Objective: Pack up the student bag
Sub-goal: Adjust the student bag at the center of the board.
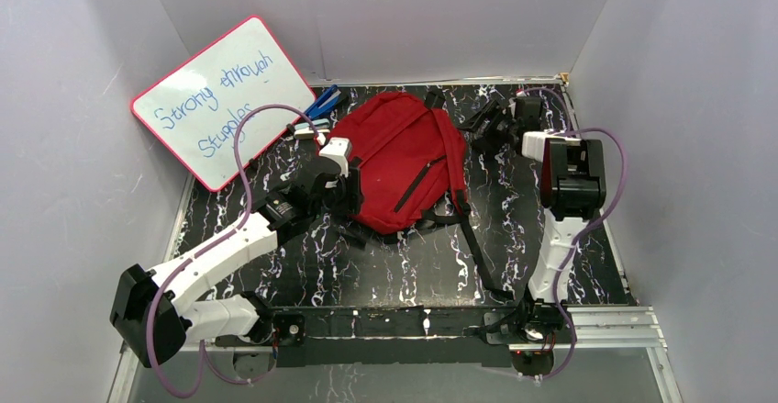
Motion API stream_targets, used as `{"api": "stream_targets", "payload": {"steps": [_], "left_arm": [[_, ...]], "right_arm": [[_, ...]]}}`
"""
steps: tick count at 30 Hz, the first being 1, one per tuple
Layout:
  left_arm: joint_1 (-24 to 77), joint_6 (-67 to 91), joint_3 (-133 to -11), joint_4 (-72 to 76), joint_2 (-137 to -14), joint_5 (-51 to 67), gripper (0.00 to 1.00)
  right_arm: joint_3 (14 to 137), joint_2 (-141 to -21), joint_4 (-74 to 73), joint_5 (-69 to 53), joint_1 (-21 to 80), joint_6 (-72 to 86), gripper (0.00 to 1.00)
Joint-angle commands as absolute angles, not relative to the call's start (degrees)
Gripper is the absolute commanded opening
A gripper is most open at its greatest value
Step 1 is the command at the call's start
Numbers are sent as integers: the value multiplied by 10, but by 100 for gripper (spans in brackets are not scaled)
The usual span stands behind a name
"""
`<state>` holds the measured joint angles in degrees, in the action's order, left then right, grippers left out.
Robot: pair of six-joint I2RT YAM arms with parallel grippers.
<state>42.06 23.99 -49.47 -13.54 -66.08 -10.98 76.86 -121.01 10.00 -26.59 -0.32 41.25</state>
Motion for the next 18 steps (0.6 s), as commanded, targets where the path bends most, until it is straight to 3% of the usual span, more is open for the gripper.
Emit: {"api": "stream_targets", "payload": {"steps": [1,18], "left_arm": [[418,233,-508,-144,-645,-123,49],[418,242,-504,-153,-644,-128,49]], "right_arm": [[790,-1247,197,-389,-9,489,82],[812,-1339,309,-534,23,588,64]]}}
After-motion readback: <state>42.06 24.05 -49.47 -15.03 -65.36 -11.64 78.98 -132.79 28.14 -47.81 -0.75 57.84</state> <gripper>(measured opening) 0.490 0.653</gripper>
